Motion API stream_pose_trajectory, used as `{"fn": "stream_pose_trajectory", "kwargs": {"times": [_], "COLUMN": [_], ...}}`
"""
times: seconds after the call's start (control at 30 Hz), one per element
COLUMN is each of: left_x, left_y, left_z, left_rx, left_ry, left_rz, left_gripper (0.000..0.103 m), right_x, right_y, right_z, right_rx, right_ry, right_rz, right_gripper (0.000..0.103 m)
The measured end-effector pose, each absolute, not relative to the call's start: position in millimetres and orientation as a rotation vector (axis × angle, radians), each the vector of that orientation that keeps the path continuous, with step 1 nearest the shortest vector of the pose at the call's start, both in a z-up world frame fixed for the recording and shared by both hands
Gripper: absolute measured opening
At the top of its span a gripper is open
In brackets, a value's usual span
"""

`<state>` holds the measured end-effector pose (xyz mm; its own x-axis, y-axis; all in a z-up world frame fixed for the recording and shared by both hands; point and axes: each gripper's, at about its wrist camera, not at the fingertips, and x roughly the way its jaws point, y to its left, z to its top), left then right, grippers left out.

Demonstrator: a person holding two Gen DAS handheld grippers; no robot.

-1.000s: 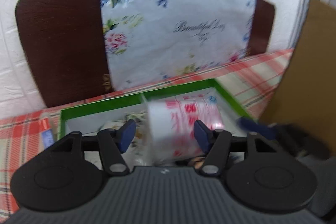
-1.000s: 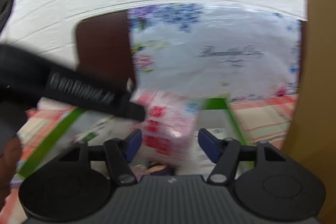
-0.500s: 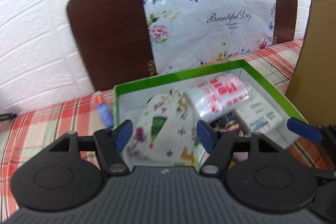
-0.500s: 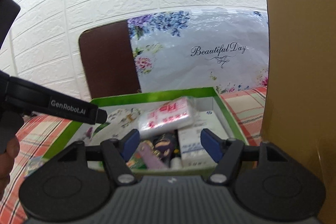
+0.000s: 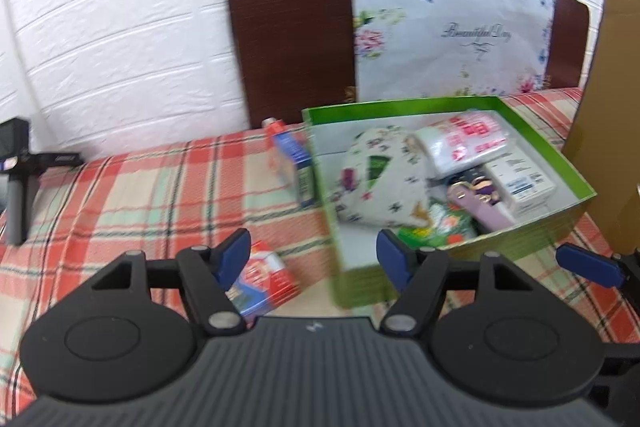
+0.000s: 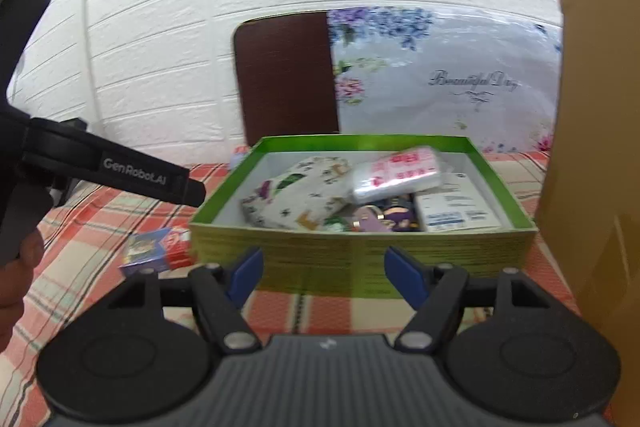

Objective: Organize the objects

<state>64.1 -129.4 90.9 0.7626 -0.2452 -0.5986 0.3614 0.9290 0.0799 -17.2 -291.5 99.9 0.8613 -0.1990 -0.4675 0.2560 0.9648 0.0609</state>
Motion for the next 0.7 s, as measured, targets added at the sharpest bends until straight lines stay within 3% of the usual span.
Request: {"fn": "stream_pose_trajectory", "kwargs": {"times": [0.57,0.7], "left_x": [73.3,78.1], "left_y": [19.7,44.5], "left_z": [49.8,51.0], "left_rx": [0.017,-0.051], "left_ry": [0.748,0.756], "left_rz": [-0.124,-0.093], "left_gripper": [0.071,0.071], "right_x": [41.0,84.2], "right_y": [-166.9,-142.1], "right_z": [76.1,79.0], "right_rx": [-0.091,-0.194], "right_ry": [0.587,0.554], "right_rz": [0.079,0.116], "right_gripper": [0.071,0.095]}}
